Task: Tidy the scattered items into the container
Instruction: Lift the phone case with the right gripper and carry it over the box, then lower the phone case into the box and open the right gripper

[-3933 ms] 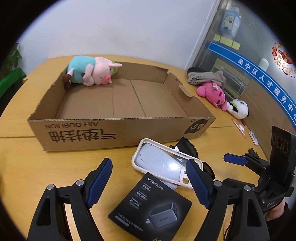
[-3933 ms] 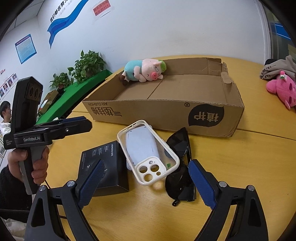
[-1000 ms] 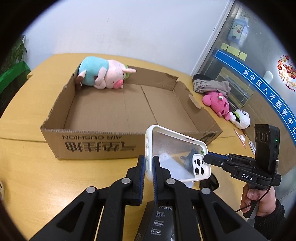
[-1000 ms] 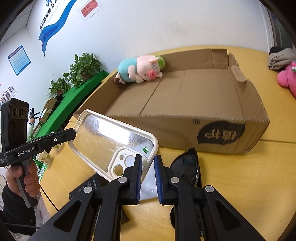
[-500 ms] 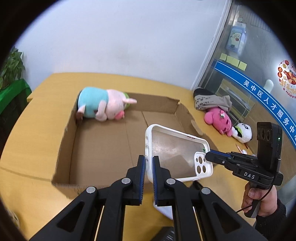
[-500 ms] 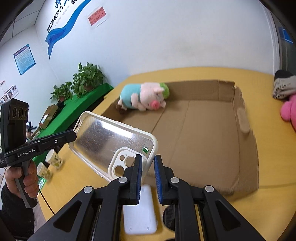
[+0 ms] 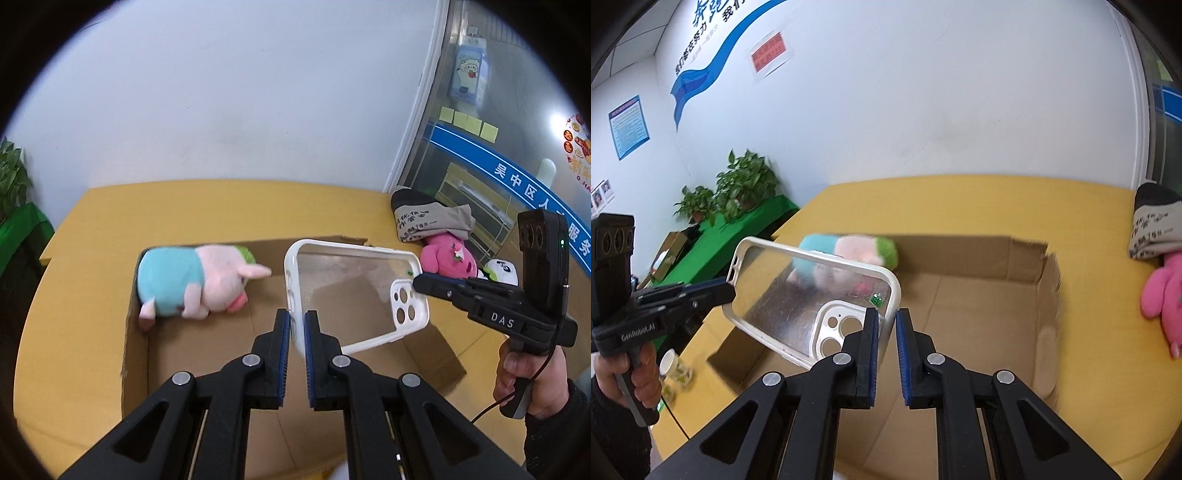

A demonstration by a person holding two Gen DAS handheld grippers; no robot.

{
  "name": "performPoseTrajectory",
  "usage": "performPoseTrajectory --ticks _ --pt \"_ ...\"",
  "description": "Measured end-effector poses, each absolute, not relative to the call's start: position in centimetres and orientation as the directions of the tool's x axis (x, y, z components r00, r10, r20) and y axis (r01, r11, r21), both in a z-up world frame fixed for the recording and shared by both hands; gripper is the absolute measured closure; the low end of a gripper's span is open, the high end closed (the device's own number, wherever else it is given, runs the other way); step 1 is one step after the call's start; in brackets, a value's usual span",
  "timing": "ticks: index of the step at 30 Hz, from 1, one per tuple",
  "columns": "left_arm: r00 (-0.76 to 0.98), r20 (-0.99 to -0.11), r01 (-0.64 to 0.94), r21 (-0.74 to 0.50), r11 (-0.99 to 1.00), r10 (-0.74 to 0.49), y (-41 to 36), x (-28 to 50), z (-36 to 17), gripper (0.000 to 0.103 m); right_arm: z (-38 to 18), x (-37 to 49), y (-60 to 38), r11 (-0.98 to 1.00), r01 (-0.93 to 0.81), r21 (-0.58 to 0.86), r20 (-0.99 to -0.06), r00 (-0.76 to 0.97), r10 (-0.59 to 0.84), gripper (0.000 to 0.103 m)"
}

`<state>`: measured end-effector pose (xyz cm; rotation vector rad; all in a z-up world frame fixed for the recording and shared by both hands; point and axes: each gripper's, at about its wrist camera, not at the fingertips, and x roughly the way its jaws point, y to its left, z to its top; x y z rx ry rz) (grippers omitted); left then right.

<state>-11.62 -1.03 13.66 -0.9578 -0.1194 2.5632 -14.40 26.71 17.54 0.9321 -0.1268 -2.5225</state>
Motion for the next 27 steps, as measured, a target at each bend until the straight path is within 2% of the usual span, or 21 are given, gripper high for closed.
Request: performPoseTrajectory --ticks 9,19,27 --pt "-0.641 -0.644 -0.335 -0.255 -0.907 0.417 1.3 -19.3 13.0 0.096 17.7 -22.6 28.7 -0.927 0.312 0.208 -0.64 -0.673 -0.37 0.095" --pt "-0.533 -0.757 -0.312 -0.241 -0.919 0.379 5.5 -27.1 7.7 0.096 11.9 -31.8 31.6 -0.95 0.203 0.236 -0.758 -0.573 -0.311 0.095" --pt "-0.422 -0.846 -0.278 -0.221 -0.935 0.326 8.2 -30.5 2.3 0.096 6.3 -35.4 32.1 -0.976 0.115 0.185 -0.861 -0.46 -0.218 0.095"
